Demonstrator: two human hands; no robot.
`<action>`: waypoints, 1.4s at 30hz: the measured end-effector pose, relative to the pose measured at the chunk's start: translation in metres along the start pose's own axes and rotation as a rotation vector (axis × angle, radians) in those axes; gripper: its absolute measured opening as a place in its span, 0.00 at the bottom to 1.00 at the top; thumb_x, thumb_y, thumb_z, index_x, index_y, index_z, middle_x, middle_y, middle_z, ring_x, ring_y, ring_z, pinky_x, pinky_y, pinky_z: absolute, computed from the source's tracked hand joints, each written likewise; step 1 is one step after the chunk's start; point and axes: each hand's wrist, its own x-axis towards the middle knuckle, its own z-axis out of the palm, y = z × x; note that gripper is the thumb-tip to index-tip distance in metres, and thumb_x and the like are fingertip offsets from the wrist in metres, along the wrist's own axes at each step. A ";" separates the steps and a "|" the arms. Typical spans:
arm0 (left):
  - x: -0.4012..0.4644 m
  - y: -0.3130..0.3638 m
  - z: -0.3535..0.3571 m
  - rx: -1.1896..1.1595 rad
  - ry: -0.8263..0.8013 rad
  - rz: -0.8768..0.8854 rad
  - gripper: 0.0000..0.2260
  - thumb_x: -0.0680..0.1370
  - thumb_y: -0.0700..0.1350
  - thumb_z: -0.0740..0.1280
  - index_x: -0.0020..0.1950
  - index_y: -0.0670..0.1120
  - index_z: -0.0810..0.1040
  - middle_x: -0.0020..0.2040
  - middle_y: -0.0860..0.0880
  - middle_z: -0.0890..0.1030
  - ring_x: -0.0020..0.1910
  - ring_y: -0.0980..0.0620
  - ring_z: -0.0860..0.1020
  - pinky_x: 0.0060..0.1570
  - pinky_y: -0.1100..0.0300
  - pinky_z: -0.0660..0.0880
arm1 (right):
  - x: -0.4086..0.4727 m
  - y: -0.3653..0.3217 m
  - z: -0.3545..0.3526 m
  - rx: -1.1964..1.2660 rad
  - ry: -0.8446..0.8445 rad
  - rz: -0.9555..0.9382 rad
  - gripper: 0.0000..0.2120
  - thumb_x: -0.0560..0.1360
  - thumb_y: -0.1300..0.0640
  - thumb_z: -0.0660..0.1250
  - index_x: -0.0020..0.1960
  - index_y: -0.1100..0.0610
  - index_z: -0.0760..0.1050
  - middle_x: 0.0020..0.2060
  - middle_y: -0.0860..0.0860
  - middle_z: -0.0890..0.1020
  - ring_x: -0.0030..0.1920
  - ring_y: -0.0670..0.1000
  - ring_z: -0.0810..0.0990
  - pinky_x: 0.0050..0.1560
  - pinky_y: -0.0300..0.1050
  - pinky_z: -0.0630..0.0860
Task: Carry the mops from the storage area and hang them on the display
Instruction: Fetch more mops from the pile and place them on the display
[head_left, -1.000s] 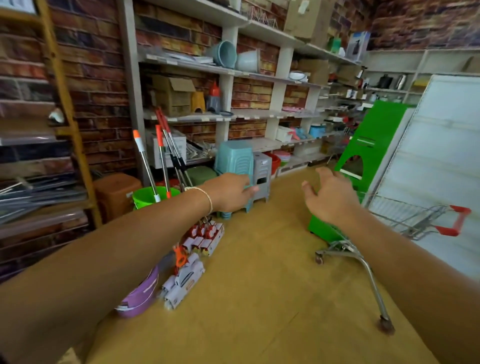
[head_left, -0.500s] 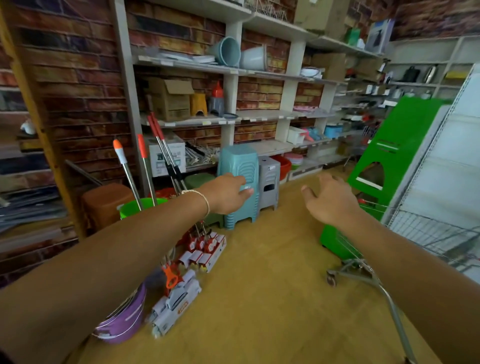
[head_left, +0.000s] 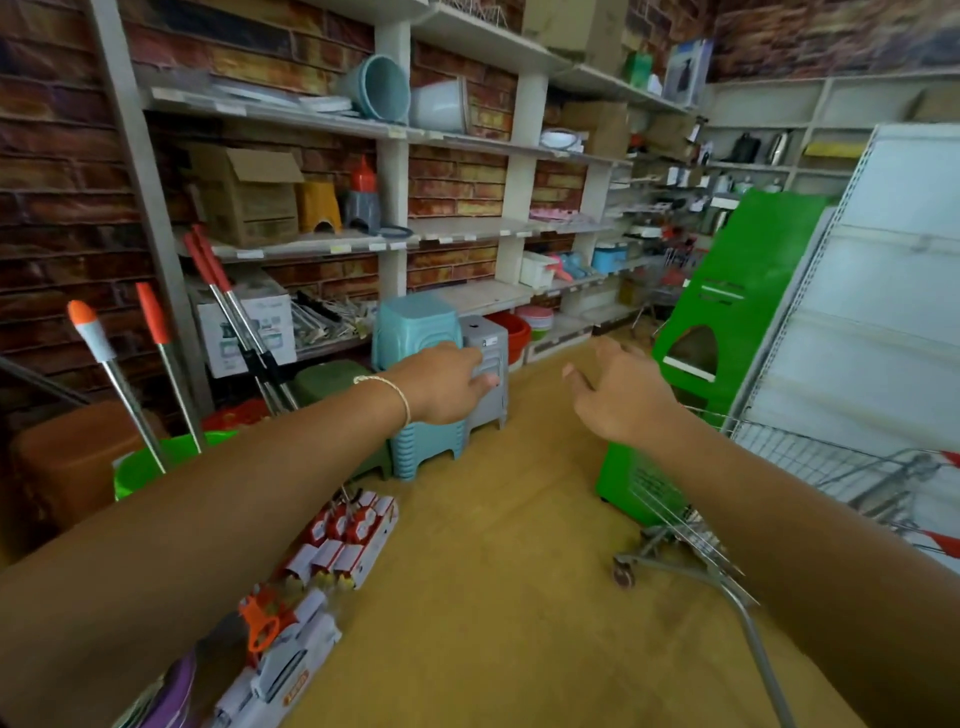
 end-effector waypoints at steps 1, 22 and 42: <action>0.015 -0.006 0.002 -0.011 0.004 0.006 0.25 0.82 0.59 0.53 0.71 0.44 0.67 0.69 0.40 0.70 0.67 0.42 0.70 0.65 0.50 0.68 | 0.014 0.001 0.005 -0.007 -0.002 -0.002 0.29 0.82 0.44 0.59 0.77 0.59 0.60 0.71 0.63 0.70 0.73 0.65 0.64 0.70 0.58 0.68; 0.317 -0.114 0.004 -0.113 -0.013 0.075 0.08 0.82 0.48 0.57 0.49 0.45 0.70 0.46 0.44 0.72 0.44 0.49 0.69 0.45 0.56 0.66 | 0.307 0.025 0.064 0.009 0.045 0.111 0.28 0.82 0.43 0.58 0.76 0.58 0.61 0.67 0.65 0.73 0.68 0.65 0.72 0.67 0.56 0.71; 0.574 -0.133 0.048 -0.079 0.007 -0.172 0.21 0.82 0.55 0.55 0.71 0.44 0.67 0.68 0.41 0.72 0.65 0.43 0.71 0.61 0.54 0.68 | 0.604 0.132 0.119 0.103 -0.016 -0.127 0.24 0.81 0.43 0.60 0.71 0.56 0.68 0.65 0.60 0.76 0.64 0.61 0.74 0.63 0.55 0.74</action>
